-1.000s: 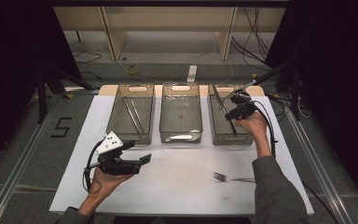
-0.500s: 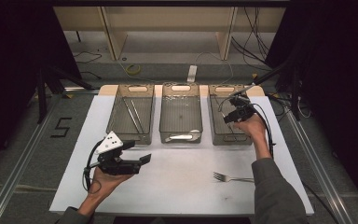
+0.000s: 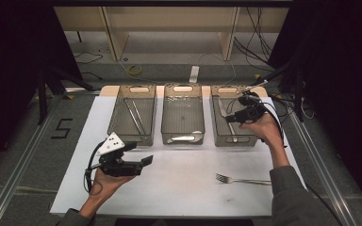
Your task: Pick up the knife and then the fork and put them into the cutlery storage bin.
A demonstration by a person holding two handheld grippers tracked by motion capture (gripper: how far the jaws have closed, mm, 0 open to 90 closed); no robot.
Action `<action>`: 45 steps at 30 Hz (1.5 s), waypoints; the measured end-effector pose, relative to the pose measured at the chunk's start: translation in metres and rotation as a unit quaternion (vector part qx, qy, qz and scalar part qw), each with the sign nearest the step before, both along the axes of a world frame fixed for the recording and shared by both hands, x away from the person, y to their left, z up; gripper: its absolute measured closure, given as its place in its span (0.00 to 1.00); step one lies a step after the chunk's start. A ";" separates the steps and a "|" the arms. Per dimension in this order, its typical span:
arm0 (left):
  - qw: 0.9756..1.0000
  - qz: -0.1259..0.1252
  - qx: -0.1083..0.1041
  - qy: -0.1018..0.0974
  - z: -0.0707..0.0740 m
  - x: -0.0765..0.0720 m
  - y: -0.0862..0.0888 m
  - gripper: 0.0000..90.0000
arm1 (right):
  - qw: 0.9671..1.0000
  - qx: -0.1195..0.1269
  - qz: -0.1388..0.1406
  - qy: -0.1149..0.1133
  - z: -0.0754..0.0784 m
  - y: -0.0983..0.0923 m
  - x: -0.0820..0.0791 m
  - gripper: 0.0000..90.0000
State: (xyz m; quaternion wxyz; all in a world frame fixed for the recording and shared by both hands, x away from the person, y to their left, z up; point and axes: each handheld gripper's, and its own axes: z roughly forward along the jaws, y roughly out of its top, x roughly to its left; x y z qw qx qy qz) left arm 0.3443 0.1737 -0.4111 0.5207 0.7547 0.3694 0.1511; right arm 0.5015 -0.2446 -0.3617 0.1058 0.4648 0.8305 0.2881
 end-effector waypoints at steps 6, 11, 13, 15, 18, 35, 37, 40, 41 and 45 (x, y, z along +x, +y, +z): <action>1.000 0.000 -0.001 0.000 0.000 0.000 0.000 0.18 | 0.999 -0.002 0.031 -0.016 0.008 0.004 -0.018 0.40; 1.000 -0.001 -0.001 0.000 0.000 0.000 0.000 0.18 | 0.998 -0.011 0.064 -0.016 0.009 0.005 -0.036 0.36; 1.000 -0.001 -0.001 -0.001 0.000 0.000 0.000 0.18 | 0.997 -0.014 0.074 -0.017 0.009 0.005 -0.044 0.35; 1.000 -0.001 -0.003 -0.001 0.000 0.000 0.000 0.18 | 0.996 -0.015 0.082 -0.020 0.010 0.006 -0.052 0.35; 1.000 0.000 -0.002 -0.001 0.000 0.000 0.000 0.18 | 0.995 -0.013 0.093 -0.023 0.009 0.006 -0.063 0.35; 1.000 -0.003 0.000 -0.001 -0.001 0.000 -0.001 0.18 | 0.992 -0.019 0.124 -0.011 -0.011 0.003 -0.099 0.32; 1.000 -0.004 0.000 -0.001 0.000 -0.001 -0.001 0.18 | 0.992 -0.021 0.124 -0.004 -0.013 0.001 -0.101 0.31; 1.000 -0.005 0.001 -0.001 0.000 -0.001 -0.001 0.18 | 0.992 -0.026 0.126 0.008 -0.017 0.000 -0.103 0.29; 1.000 -0.005 0.001 -0.001 0.000 -0.001 -0.001 0.18 | 0.991 -0.029 0.129 0.008 -0.019 -0.001 -0.104 0.29; 1.000 -0.004 0.000 -0.002 0.000 -0.001 0.000 0.18 | 0.990 -0.041 0.136 0.020 -0.023 0.000 -0.108 0.28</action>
